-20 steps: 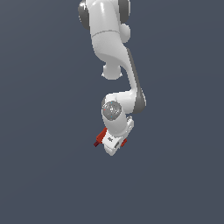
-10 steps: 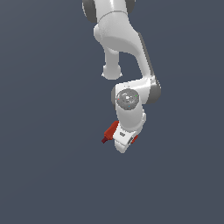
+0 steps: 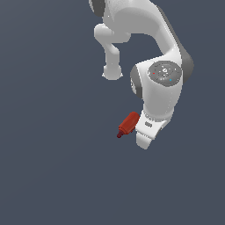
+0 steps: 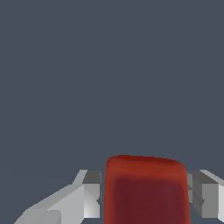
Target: Pick up the object and move it to a goal position.
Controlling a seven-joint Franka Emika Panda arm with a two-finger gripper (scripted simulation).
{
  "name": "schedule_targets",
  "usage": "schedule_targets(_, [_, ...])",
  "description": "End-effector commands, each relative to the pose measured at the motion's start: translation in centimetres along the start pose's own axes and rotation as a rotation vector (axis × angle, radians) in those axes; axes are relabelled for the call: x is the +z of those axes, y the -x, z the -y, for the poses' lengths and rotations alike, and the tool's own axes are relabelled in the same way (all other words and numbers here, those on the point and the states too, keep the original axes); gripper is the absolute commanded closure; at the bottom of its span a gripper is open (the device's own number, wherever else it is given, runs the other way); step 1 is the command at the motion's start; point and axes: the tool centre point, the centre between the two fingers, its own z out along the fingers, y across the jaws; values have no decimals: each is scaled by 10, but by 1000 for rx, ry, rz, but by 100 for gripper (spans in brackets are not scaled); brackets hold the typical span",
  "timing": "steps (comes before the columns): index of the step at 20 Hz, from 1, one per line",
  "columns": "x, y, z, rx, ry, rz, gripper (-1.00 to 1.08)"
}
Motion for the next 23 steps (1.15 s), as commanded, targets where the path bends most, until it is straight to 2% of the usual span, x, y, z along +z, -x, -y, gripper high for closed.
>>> schedule_targets(1, [-23, -19, 10, 0, 3, -2, 108])
schedule_targets(6, [-56, -51, 27, 0, 2, -3, 108])
schedule_targets(11, [-77, -71, 36, 1, 2, -3, 108])
schedule_targets(23, [-93, -87, 43, 1, 2, -3, 108])
